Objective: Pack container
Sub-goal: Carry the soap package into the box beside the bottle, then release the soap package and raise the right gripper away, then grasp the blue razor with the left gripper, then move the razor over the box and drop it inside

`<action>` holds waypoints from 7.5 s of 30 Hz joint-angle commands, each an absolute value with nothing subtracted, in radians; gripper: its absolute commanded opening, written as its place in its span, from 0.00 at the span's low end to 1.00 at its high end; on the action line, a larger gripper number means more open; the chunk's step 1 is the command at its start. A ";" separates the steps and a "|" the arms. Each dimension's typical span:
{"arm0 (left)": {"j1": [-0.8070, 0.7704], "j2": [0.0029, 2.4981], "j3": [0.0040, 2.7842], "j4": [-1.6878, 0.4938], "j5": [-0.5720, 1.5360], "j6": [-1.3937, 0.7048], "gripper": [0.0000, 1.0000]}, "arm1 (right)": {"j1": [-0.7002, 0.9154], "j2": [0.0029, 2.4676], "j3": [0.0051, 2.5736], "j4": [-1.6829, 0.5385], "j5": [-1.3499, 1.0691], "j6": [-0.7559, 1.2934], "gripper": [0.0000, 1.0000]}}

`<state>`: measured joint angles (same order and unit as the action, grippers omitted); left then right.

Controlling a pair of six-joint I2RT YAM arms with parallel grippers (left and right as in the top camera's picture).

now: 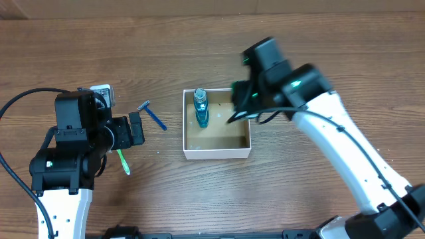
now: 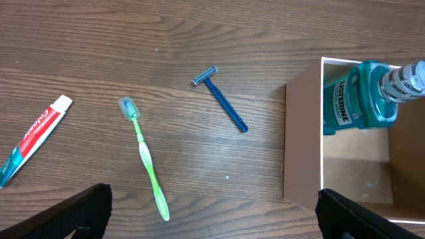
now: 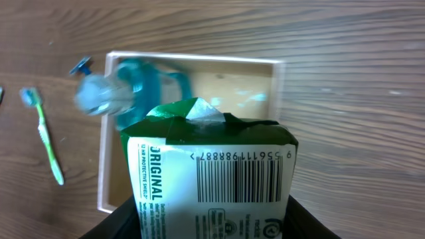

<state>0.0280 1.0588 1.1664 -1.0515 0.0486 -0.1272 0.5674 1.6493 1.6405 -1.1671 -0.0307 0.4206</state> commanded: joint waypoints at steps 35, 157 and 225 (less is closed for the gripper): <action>0.026 1.060 1.187 -1.067 0.042 -0.112 1.00 | 0.605 2.024 1.627 -0.981 0.104 0.543 0.82; -0.073 1.994 1.222 -0.658 -0.002 -0.587 0.16 | 0.137 1.449 1.395 -1.198 0.020 0.336 1.00; -0.693 1.634 1.803 -1.312 -0.220 -0.029 1.00 | -0.153 1.449 1.394 -1.213 -0.028 0.392 1.00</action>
<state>-0.7158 1.8130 1.6974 -1.2724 -0.1249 0.1322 -0.1547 1.4597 1.3983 -1.2163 -0.0227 0.4023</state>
